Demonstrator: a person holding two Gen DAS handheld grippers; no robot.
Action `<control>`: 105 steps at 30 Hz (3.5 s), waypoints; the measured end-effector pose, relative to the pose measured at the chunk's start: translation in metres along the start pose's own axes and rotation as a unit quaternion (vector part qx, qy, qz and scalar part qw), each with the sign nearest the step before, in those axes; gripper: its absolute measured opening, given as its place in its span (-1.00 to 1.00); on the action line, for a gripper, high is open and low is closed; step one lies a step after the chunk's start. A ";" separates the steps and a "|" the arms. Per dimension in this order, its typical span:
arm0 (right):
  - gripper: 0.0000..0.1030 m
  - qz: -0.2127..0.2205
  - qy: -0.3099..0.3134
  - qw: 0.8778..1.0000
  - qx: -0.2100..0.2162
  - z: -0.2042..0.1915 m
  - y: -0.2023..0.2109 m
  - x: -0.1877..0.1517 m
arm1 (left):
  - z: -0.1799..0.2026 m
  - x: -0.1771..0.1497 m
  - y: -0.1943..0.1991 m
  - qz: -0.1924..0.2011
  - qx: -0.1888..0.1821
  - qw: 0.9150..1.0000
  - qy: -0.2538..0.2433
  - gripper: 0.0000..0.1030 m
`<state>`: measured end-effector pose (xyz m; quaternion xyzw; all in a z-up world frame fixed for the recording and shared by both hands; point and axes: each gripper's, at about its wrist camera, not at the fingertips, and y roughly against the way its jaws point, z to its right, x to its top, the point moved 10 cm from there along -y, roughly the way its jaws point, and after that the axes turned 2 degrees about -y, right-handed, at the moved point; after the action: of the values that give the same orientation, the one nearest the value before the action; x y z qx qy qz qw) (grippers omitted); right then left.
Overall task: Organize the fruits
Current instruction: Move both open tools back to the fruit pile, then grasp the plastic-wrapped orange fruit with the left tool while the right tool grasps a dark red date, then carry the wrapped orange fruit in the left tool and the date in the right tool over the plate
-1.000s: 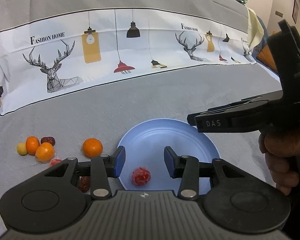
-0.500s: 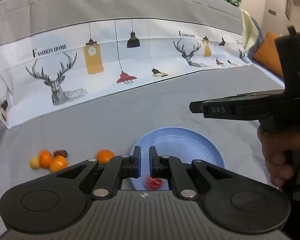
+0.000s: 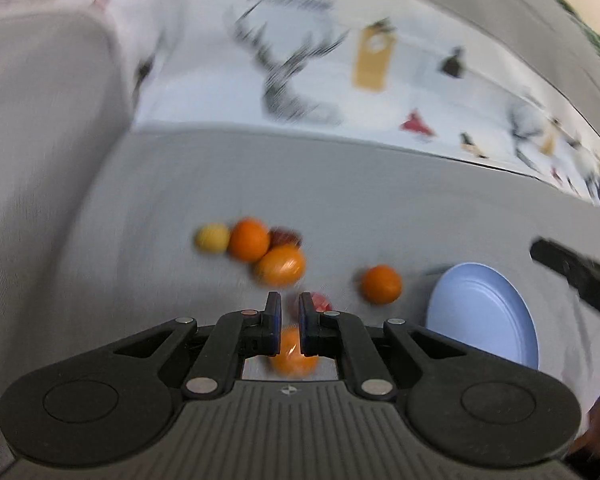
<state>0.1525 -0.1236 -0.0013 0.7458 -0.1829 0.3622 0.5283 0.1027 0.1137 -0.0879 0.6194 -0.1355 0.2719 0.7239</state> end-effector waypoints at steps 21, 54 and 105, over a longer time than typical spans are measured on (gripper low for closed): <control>-0.34 -0.131 0.178 0.970 0.097 -0.115 -0.039 -0.075 | -0.003 -0.027 -0.040 -0.092 0.024 0.995 -0.014 -0.27; -0.89 -0.157 0.225 0.959 0.077 -0.123 -0.074 -0.092 | -0.011 -0.021 -0.024 -0.078 0.039 0.996 -0.024 -0.23; -0.33 -0.035 0.114 0.993 0.020 -0.036 0.020 -0.029 | 0.032 0.000 0.047 0.080 0.042 0.995 -0.047 -0.24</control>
<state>0.1081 -0.1013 -0.0029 0.7159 -0.0876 0.4296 0.5433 0.0809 0.0871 -0.0428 0.6482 -0.2070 0.3053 0.6661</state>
